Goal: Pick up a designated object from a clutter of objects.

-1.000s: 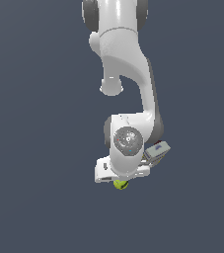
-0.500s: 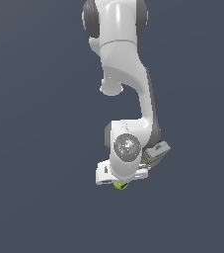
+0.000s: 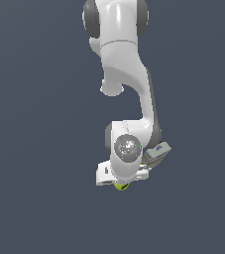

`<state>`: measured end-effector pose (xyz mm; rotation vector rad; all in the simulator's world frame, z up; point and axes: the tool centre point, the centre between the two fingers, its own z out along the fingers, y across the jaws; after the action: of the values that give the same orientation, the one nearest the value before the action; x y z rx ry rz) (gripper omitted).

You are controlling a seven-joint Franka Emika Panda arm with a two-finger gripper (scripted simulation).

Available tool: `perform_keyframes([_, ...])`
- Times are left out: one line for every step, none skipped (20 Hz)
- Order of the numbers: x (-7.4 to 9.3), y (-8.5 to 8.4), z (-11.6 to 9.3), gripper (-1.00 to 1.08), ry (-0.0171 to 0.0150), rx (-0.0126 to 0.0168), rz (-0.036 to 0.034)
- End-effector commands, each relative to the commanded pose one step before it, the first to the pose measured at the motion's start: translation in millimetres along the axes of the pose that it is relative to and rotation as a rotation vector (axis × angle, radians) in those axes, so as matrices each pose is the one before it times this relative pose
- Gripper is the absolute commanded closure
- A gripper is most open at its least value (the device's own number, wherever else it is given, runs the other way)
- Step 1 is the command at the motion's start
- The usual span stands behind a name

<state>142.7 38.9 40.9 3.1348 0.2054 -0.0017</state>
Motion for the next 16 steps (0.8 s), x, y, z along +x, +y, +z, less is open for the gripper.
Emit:
perform_keyframes([-0.10,0.05,-0.21,1.08,0.00002,0.00001,-0.00003])
perform_keyframes([-0.26,0.23,-0.63,1.08,0.00000,0.00000,0.00000])
perform_keyframes([-0.44,0.38,-1.05,1.08,0.00000,0.00000,0.00000])
perform_keyframes([-0.62,0.53,-1.47,1.08,0.00000,0.00000,0.00000])
perform_keyframes([-0.79,0.68,-1.90,1.08,0.00000,0.00000,0.00000])
perform_keyframes([-0.97,0.84,-2.33,1.08,0.00000,0.00000,0.00000])
perform_keyframes([-1.16,1.00,-2.76,1.08,0.00000,0.00000,0.00000])
perform_keyframes([-1.34,1.15,-3.21,1.08,0.00000,0.00000,0.00000])
perform_keyframes([-1.52,1.32,-3.65,1.08,0.00000,0.00000,0.00000])
perform_keyframes([-1.71,1.48,-4.11,1.08,0.00000,0.00000,0.00000])
perform_keyframes([-1.90,1.65,-4.58,1.08,0.00000,0.00000,0.00000])
perform_keyframes([-2.10,1.82,-5.05,1.08,0.00000,0.00000,0.00000])
perform_keyframes([-2.30,1.99,-5.54,1.08,0.00000,0.00000,0.00000])
perform_keyframes([-2.50,2.17,-6.03,1.08,0.00000,0.00000,0.00000])
perform_keyframes([-2.71,2.35,-6.54,1.08,0.00000,0.00000,0.00000])
perform_keyframes([-2.92,2.54,-7.07,1.08,0.00000,0.00000,0.00000])
